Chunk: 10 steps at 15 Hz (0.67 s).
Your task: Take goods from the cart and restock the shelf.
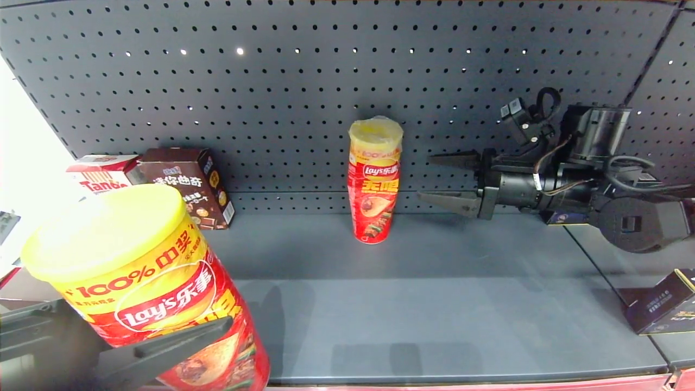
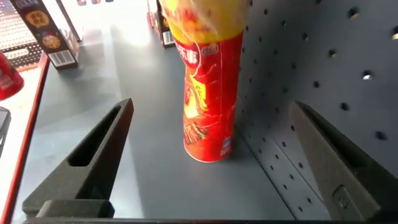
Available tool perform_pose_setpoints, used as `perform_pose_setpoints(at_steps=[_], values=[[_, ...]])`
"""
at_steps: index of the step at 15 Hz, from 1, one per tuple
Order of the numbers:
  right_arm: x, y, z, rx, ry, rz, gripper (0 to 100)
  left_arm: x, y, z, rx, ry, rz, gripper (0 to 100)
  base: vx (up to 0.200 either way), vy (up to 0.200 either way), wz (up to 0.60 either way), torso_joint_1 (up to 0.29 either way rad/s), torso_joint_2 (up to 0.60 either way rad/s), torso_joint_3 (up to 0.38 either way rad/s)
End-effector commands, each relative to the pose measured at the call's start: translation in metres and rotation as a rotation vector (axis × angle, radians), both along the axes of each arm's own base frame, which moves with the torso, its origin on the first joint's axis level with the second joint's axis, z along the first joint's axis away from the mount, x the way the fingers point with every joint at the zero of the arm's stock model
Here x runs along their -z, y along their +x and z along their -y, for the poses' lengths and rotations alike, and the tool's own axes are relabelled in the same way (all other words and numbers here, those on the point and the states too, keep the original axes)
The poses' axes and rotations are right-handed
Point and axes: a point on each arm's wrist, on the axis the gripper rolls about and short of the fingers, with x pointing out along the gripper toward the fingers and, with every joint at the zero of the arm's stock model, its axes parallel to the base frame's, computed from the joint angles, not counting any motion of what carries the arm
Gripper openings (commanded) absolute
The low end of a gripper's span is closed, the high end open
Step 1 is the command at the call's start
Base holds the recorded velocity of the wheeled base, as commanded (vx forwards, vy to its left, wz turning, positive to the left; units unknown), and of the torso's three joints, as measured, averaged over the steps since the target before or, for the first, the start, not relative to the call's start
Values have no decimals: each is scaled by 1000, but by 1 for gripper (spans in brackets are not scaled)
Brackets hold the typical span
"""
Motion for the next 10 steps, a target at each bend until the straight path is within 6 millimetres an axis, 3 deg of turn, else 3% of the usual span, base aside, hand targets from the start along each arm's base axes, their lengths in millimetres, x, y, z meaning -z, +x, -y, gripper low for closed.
perform_pose_setpoints(at_steps=[1, 10], values=[[16, 12, -15, -26, -12, -34, 100, 1, 0, 0, 0, 2, -4, 0, 0, 0, 0, 0, 0, 0], [39, 42, -34, -44, -21, -57, 100, -2, 0, 0, -4, -15, -8, 0, 0, 0, 0, 0, 0, 0]])
